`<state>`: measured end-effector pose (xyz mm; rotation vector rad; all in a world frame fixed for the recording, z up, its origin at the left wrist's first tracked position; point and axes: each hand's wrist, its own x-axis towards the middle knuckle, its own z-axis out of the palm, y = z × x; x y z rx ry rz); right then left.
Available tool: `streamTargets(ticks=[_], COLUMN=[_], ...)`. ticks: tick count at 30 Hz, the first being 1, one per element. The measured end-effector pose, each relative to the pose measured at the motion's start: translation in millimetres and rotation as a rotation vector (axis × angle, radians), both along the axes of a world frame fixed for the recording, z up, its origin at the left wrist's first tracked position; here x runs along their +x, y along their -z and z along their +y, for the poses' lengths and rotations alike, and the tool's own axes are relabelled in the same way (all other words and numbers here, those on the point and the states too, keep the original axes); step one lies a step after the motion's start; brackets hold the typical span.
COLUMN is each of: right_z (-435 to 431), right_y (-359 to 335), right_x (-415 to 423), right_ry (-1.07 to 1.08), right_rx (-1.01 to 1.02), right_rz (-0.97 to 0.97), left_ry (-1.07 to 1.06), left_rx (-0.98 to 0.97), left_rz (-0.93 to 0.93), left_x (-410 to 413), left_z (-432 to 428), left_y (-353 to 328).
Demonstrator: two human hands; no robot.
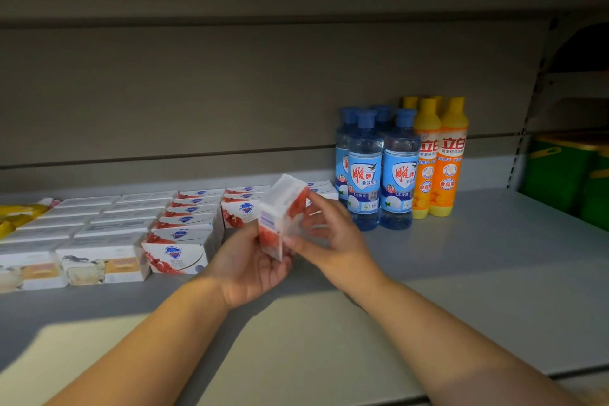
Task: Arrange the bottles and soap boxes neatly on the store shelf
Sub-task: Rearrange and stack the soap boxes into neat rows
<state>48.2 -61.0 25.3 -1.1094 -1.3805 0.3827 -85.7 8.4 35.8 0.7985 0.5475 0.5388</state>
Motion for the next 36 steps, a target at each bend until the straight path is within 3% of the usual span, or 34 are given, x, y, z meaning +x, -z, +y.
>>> streamTargets(ticks=[4,9,11,13,15,17,19,22,24,27,29,31,34,36], right_z=[1,5,7,8,9,9,6,2,5,12,15,15,18,21], right_y=[2,1,2,2,-2,-6,-9,-4,1,7,8,8,12,15], right_x=[3,3,4,6,7,7,7,6,9,18,26,34,40,40], right_ry=[0.101,-0.004,-0.04,-0.027,-0.066,-0.231,-0.337,-0.326,-0.27,-0.06,0.073,0.125,0.111,0.099], right_rx=[0.08,-0.048,-0.05,-0.08,-0.215,-0.357,-0.412,-0.426,-0.387,-0.188,-0.076,-0.006,0.003,0.015], right_rz=[-0.153,-0.023,0.009,0.049,0.272,0.588,0.663,0.485,0.431,0.3,0.216,0.132,-0.005,-0.038], left_ry=[0.343,0.442,0.358,0.134,-0.177,-0.379,-0.469,-0.652,-0.725,-0.622,-0.574,-0.607,-0.659,-0.758], left_rx=[-0.244,-0.234,-0.193,-0.127,-0.005,0.159,0.403,0.792,1.035,1.23,1.394,1.706,2.254,2.465], left_rz=[0.079,0.123,0.138,0.122,0.077,0.072,0.194,0.366,0.384,0.275,0.308,0.351,0.229,0.189], left_x=[-3,-5,-3,1,4,1,-4,-8,-11,-14,-13,-12,-11,-9], left_z=[-1,2,0,-2,1,4,5,5,3,0,-4,-9,-9,-9], left_y=[2,4,2,1,1,-2,-6,-8,-12,-10,-4,-1,-4,-5])
